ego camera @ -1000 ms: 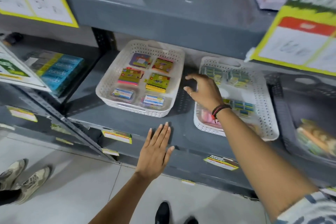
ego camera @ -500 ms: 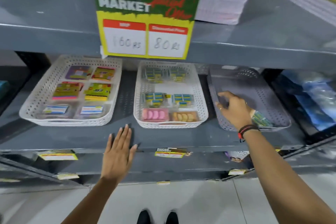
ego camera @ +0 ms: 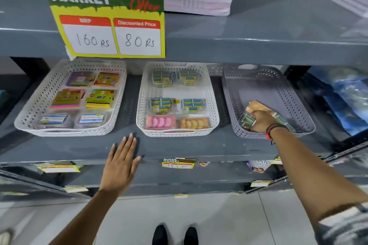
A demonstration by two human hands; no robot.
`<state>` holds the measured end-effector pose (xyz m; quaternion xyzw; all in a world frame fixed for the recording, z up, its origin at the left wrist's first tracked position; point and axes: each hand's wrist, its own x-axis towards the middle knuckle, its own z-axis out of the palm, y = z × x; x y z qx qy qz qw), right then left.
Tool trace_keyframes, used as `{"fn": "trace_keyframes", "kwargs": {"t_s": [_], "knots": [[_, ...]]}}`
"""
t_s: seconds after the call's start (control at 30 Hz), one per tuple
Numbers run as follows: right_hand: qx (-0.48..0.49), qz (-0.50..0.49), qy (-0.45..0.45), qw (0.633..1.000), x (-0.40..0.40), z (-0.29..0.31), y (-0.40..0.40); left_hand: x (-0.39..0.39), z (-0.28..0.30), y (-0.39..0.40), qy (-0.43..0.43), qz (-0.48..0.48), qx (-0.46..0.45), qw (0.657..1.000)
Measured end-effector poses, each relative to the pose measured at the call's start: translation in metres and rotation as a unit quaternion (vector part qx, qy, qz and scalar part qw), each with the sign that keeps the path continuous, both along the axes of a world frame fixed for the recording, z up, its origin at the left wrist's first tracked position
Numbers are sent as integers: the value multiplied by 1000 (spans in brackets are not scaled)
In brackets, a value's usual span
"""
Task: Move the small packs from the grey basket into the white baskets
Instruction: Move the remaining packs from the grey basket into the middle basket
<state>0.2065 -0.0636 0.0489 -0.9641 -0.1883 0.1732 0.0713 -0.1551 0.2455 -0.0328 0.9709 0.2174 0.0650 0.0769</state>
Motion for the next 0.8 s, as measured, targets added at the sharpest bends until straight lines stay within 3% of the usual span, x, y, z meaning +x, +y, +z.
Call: {"fn": "trace_keyframes", "kwargs": {"t_s": [0.27, 0.47, 0.57, 0.8], "knots": [[56, -18, -8, 998, -14, 20, 2, 1, 0, -3, 3, 4, 1, 1000], [149, -34, -89, 984, -32, 73, 19, -2, 4, -4, 1, 5, -4, 1000], [173, 21, -123, 977, -42, 94, 40, -2, 2, -4, 7, 5, -5, 1000], [156, 189, -76, 967, -63, 83, 114, -2, 4, -4, 1, 3, -7, 1000]]}}
